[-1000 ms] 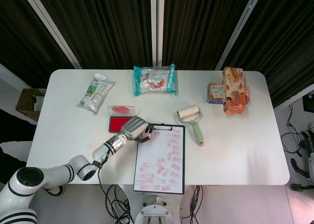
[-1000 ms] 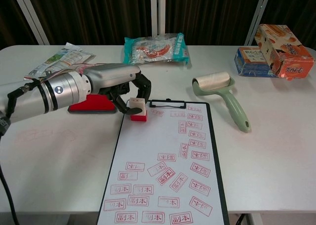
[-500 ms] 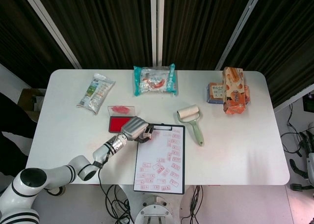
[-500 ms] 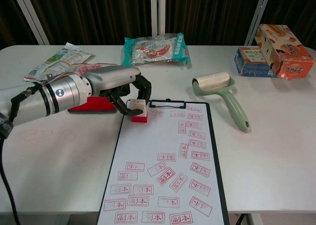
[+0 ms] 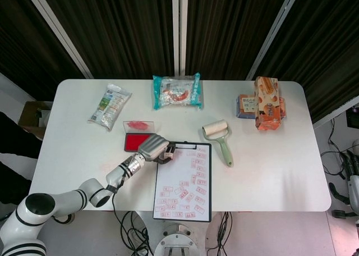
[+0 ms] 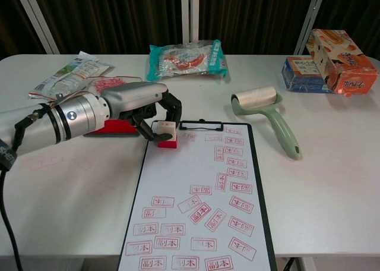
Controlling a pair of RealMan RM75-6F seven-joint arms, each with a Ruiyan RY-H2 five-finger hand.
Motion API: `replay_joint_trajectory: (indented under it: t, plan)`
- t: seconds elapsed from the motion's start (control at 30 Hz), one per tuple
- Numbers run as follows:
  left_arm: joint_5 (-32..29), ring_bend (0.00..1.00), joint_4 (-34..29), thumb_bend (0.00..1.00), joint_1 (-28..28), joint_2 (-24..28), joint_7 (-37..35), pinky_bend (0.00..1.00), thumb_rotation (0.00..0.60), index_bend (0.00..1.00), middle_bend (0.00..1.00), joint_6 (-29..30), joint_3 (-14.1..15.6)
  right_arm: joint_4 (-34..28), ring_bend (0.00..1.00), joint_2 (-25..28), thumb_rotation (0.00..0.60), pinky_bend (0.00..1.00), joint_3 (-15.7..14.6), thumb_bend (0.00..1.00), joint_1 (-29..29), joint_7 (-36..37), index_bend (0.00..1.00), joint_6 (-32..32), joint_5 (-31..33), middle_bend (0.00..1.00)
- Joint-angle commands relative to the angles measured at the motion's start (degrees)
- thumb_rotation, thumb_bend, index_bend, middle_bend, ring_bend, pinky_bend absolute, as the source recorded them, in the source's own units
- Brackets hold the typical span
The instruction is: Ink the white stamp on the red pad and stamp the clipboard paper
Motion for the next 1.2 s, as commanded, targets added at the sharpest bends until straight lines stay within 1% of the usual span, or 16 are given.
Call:
replay_joint_trajectory:
  t: [0.03,0.53,0.87,1.03,1.13,1.2]
  plan:
    - [0.0,1.00,0.7,0.43,0.1,-0.3,-0.6,1.00,0.600,0.69,0.70,-0.1,0.2,0.0,0.00,-0.1,0.600,0.00,-0.1,0.24,0.0,-0.1,0.00,-0.1,-0.1,0.00]
    - [1.2,1.00,3.0,0.44,0.3,-1.6,-1.9,1.00,0.600,0.70,0.71,0.5,1.0,0.4,0.00,-0.2,0.600,0.00,-0.1,0.24,0.1,0.0,0.00,-0.3,0.0,0.00]
    - [0.8,1.00,3.5,0.44,0.1,-1.7,-2.4,1.00,0.600,0.70,0.71,0.0,0.7,0.2,0.00,0.0,0.600,0.00,0.1,0.24,-0.1,0.3,0.00,0.2,0.1,0.00]
    - [1.4,1.00,0.8,0.44,0.1,0.3,-1.9,1.00,0.600,0.70,0.71,1.8,0.1,-0.4,0.00,0.4,0.600,0.00,0.2,0.25,-0.4,0.4,0.00,1.2,-0.4,0.00]
    - [1.1,1.00,-2.8,0.44,0.0,2.7,-1.7,1.00,0.600,0.70,0.71,2.9,-1.0,-0.8,0.00,0.7,0.600,0.00,0.4,0.25,-0.4,0.3,0.00,1.8,-0.7,0.00]
    - [1.0,1.00,-6.8,0.44,0.2,5.7,-1.2,1.00,0.600,0.70,0.71,4.0,-1.9,-1.1,0.00,0.9,0.600,0.00,0.5,0.24,-0.3,0.4,0.00,2.0,-0.8,0.00]
